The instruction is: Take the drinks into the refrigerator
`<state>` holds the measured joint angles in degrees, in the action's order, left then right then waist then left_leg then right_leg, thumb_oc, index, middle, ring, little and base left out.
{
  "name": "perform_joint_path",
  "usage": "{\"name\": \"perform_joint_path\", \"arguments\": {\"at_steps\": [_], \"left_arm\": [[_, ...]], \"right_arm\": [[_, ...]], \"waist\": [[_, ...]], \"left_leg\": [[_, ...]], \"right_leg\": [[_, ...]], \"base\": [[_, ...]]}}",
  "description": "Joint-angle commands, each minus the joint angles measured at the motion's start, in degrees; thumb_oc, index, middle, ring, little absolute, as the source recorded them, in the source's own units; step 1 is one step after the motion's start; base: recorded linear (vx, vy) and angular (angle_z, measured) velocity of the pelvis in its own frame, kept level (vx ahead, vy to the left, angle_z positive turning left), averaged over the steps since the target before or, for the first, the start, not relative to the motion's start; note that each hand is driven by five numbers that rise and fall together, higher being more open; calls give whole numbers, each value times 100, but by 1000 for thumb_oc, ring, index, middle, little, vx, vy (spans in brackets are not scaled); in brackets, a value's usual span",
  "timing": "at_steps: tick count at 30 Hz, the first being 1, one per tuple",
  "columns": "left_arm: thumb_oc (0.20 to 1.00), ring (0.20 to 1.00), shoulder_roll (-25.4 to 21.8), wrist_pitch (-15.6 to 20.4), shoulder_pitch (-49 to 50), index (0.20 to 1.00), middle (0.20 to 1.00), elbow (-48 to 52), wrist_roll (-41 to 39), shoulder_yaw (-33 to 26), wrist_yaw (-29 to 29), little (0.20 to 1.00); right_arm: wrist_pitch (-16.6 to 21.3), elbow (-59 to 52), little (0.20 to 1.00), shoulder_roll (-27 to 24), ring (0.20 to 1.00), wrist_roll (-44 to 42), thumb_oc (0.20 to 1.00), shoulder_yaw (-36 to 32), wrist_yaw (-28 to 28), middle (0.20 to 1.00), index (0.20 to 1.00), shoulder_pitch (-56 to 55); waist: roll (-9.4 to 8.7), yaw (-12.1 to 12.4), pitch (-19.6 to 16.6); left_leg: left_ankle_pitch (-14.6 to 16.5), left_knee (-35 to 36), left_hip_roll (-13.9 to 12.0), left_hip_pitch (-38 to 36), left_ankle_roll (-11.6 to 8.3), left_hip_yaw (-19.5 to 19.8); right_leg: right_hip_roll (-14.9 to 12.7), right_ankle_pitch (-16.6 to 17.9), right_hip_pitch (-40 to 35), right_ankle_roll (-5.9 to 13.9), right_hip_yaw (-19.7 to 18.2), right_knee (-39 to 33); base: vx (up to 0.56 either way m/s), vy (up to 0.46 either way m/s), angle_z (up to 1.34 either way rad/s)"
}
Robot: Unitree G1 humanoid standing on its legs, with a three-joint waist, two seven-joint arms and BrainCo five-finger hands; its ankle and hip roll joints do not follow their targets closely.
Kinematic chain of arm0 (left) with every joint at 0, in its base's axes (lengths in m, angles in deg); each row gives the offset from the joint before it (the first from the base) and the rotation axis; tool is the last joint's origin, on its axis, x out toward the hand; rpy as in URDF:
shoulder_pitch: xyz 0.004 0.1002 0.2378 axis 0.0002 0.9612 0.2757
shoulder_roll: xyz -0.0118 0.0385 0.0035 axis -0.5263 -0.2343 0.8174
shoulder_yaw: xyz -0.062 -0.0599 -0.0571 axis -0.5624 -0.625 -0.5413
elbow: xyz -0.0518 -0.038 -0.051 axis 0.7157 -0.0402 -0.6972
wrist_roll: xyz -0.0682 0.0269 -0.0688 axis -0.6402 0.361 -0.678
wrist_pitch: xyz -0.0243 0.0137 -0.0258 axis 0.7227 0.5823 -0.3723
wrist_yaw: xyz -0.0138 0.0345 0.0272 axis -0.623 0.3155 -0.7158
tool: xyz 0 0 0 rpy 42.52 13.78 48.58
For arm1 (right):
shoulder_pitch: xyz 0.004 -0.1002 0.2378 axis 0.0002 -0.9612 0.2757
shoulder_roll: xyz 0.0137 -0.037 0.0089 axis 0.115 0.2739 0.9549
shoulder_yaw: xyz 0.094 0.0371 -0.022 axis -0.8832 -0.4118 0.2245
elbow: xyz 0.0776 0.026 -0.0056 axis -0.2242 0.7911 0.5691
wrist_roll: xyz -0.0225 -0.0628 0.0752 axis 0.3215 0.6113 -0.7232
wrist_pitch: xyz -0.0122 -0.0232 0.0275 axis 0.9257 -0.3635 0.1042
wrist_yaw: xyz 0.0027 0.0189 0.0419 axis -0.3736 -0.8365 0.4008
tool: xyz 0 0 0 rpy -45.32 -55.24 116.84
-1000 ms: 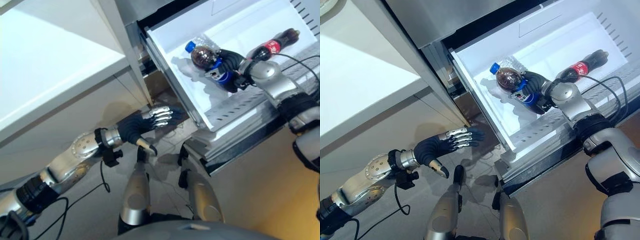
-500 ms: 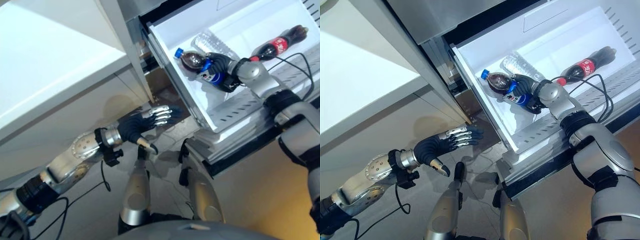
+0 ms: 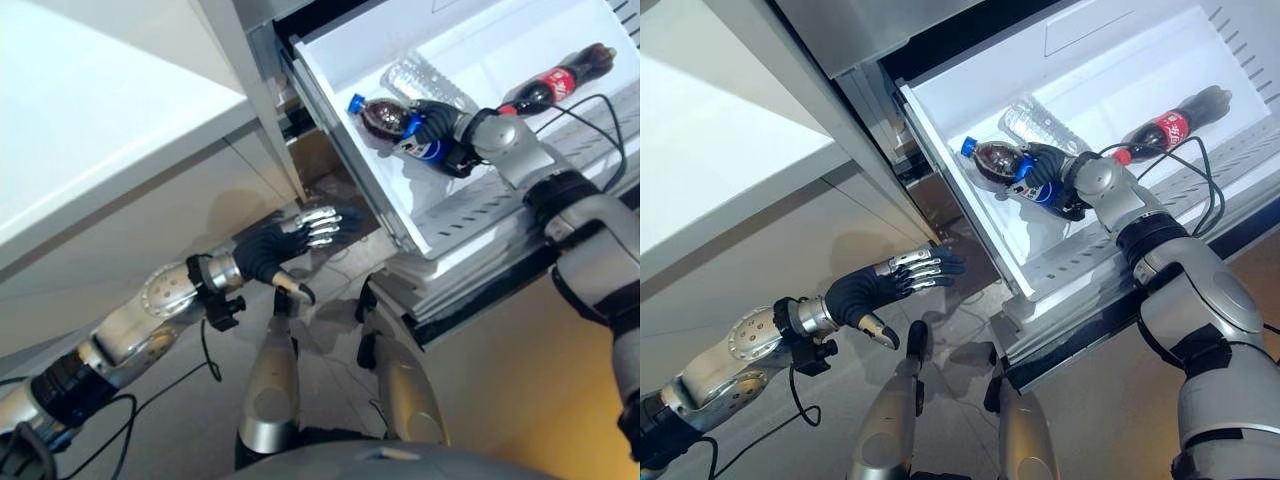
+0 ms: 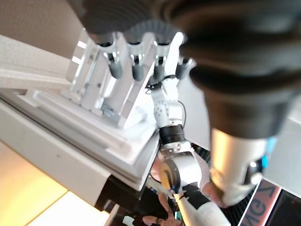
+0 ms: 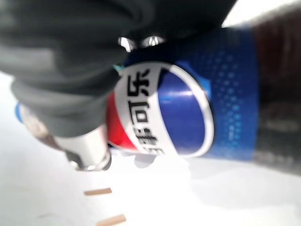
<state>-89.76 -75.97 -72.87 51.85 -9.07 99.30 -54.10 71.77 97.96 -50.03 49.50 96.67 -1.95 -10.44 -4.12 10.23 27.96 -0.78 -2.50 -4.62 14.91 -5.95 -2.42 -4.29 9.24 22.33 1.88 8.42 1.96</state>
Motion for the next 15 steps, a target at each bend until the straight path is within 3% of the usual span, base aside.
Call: {"name": "perform_joint_path", "arguments": {"at_steps": [1,11,13,14,15], "left_arm": [[1000,1000,19,216,266,1000,1000,1059,142,-230,14,1000],[1000,1000,43,210,245,1000,1000,1055,145,-226,-3,1000],[1000,1000,41,210,252,1000,1000,1061,139,-235,-7,1000],[1000,1000,44,206,228,1000,1000,1059,138,-233,-10,1000],[1000,1000,44,206,228,1000,1000,1059,138,-233,-10,1000]], "right_arm": [[236,217,200,416,200,10,200,157,-153,200,200,-133],[247,228,200,424,200,16,200,119,-184,200,200,-123],[241,184,341,414,341,11,341,126,-176,341,341,-122],[236,208,517,422,517,12,517,132,-175,517,517,-116],[236,208,517,422,517,12,517,132,-175,517,517,-116]], "waist": [[366,20,183],[362,9,183],[360,5,183],[362,4,183],[362,4,183]], "left_leg": [[-336,708,-42,-31,305,204],[-327,708,-49,-8,303,198],[-324,711,-50,-2,301,188],[-318,709,-52,6,299,184],[-318,709,-52,6,299,184]], "right_leg": [[-68,-569,521,419,-9,1235],[-64,-570,568,424,3,1243],[-64,-570,579,428,-1,1247],[-64,-578,589,431,3,1251],[-64,-578,589,431,3,1251]], "base": [[0,0,0],[0,0,0],[0,0,0],[0,0,0],[0,0,0]]}}
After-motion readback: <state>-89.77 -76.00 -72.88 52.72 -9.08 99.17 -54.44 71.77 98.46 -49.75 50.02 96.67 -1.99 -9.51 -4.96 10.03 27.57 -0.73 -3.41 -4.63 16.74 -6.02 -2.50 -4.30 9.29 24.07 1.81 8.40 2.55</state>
